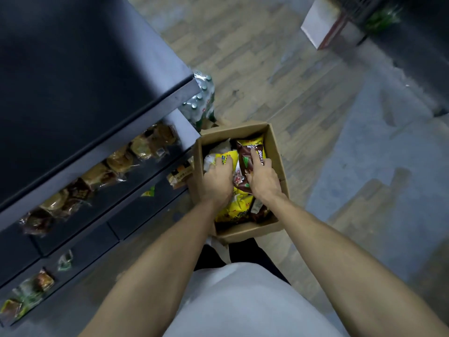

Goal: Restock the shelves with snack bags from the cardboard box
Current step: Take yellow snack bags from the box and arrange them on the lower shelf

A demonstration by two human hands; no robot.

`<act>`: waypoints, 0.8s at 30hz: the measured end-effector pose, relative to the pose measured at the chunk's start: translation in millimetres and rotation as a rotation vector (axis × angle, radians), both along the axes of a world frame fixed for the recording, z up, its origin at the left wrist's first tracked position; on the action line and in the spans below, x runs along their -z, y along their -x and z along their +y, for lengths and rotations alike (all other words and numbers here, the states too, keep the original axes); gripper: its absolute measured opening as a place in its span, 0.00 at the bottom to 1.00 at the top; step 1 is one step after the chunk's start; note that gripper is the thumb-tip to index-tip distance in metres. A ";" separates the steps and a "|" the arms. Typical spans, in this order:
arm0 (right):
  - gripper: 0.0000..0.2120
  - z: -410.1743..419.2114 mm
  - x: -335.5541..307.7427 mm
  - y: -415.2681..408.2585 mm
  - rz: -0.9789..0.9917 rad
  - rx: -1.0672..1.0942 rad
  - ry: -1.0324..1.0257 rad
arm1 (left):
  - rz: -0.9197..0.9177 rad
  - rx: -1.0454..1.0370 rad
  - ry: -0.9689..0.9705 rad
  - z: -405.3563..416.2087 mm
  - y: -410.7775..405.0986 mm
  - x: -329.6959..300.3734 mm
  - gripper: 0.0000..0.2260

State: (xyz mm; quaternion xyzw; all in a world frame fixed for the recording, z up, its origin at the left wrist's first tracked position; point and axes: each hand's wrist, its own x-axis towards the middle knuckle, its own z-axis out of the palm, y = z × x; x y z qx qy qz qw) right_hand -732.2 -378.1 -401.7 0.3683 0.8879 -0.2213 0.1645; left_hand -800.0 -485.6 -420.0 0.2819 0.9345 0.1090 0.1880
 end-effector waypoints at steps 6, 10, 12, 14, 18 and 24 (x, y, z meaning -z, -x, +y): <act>0.34 -16.8 -18.2 -14.7 0.040 0.078 -0.001 | 0.025 0.031 -0.151 -31.4 -7.6 -9.0 0.12; 0.33 -30.9 -26.1 -26.8 0.051 0.089 -0.013 | 0.067 0.041 -0.181 -43.4 -12.8 -31.8 0.12; 0.33 -37.8 -30.6 -30.1 0.057 0.085 -0.012 | 0.099 0.073 -0.154 -48.6 -13.9 -45.2 0.10; 0.34 -43.9 -35.8 -30.7 0.079 0.088 -0.019 | 0.127 0.106 -0.091 -54.2 -13.4 -58.2 0.10; 0.34 -54.5 -46.8 -34.1 0.131 0.087 -0.041 | 0.197 0.142 -0.030 -65.9 -16.5 -76.4 0.10; 0.34 -65.2 -66.4 -38.6 0.184 0.043 -0.062 | 0.330 0.139 -0.076 -85.5 -21.5 -92.4 0.10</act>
